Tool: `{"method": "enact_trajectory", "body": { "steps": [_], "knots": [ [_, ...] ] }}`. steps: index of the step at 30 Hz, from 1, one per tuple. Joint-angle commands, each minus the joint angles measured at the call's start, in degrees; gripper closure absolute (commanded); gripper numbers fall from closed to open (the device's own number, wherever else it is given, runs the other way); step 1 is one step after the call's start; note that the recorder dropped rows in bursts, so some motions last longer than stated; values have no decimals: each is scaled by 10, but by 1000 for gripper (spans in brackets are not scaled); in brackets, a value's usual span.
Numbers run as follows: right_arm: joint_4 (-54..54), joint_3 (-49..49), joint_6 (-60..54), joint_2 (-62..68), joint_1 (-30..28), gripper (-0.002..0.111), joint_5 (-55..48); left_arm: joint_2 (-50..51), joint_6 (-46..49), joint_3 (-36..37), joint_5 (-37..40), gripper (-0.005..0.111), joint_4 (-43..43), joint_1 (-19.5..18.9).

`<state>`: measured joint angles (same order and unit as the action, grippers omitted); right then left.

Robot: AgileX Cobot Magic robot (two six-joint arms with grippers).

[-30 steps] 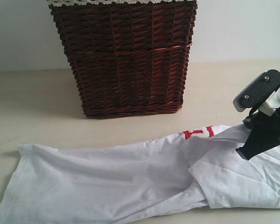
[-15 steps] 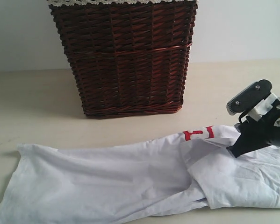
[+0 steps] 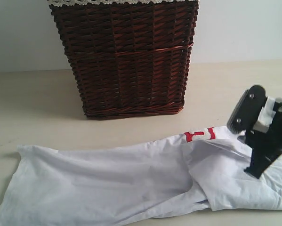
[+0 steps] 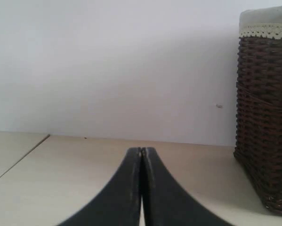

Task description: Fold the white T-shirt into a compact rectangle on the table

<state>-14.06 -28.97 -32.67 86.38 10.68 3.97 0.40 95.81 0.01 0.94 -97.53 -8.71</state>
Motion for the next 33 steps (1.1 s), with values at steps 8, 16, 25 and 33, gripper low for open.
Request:
{"method": "enact_trajectory", "body": {
  "steps": [8, 16, 25, 33],
  "knots": [
    [-60, -2, 24, 74, -2, 108, 36, -4, -3, 0, 0, 107, 1, 1],
    [100, -2, 17, 77, -2, 108, 210, -4, -3, 0, 0, 107, 1, 1],
    [-111, -1, 68, 43, -1, 108, 1, -4, -3, 0, 0, 107, 1, 1],
    [-178, 0, 86, 46, -1, 108, -40, -4, -3, 0, 0, 107, 1, 1]
  ]
}}
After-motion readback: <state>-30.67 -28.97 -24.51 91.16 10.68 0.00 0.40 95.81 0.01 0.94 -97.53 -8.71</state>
